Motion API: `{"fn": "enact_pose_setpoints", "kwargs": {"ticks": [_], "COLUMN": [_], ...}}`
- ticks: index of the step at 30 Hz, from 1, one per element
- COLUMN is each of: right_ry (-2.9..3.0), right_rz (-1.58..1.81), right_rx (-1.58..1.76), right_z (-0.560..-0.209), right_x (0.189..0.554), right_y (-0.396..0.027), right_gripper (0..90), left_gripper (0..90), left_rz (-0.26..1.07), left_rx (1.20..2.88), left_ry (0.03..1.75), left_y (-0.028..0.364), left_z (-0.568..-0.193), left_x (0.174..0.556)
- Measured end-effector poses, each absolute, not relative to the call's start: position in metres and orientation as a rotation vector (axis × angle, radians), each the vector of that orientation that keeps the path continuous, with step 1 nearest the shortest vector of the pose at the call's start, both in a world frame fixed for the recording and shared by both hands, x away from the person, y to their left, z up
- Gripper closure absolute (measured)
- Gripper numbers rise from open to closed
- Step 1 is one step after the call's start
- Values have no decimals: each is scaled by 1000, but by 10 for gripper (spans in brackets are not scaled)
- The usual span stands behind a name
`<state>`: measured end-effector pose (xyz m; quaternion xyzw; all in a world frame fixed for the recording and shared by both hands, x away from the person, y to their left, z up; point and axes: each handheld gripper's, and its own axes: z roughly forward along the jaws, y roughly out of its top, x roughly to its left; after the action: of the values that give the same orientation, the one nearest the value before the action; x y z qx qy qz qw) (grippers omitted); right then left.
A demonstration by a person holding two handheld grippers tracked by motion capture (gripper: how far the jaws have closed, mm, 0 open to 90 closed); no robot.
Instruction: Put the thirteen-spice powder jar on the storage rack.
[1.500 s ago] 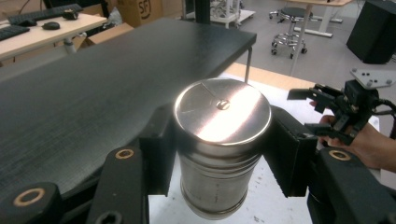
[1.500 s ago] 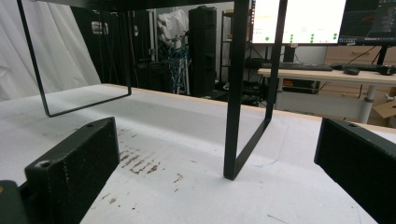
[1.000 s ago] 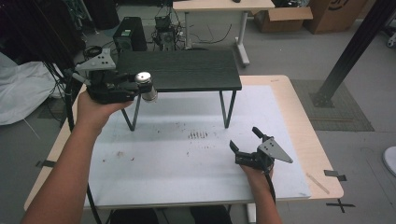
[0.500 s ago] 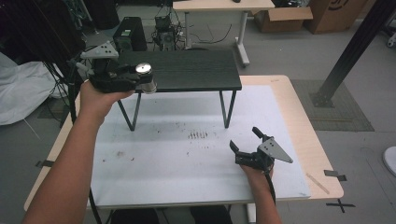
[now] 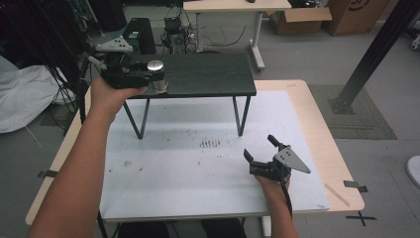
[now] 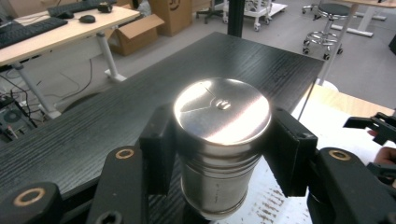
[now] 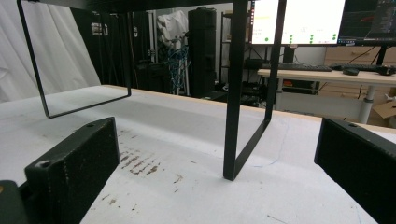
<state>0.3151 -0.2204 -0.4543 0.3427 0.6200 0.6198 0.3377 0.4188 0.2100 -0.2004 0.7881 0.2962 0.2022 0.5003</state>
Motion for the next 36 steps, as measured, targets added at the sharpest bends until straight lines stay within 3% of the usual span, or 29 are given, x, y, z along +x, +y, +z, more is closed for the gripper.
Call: {"fn": "enact_pose_setpoints", "kwargs": {"ticks": [32, 36], "right_ry": [1613, 1614], "right_rz": [1619, 1618], "right_rx": [898, 897], "right_z": [-454, -454], "right_x": [315, 315], "right_y": [-221, -221], "right_gripper": [0, 0], "left_gripper": [487, 416], "left_rz": [485, 494], "left_rx": [1886, 1841], "left_ry": [809, 815], "left_y": [205, 209], "left_z": [-216, -216], "left_x": [442, 441]}}
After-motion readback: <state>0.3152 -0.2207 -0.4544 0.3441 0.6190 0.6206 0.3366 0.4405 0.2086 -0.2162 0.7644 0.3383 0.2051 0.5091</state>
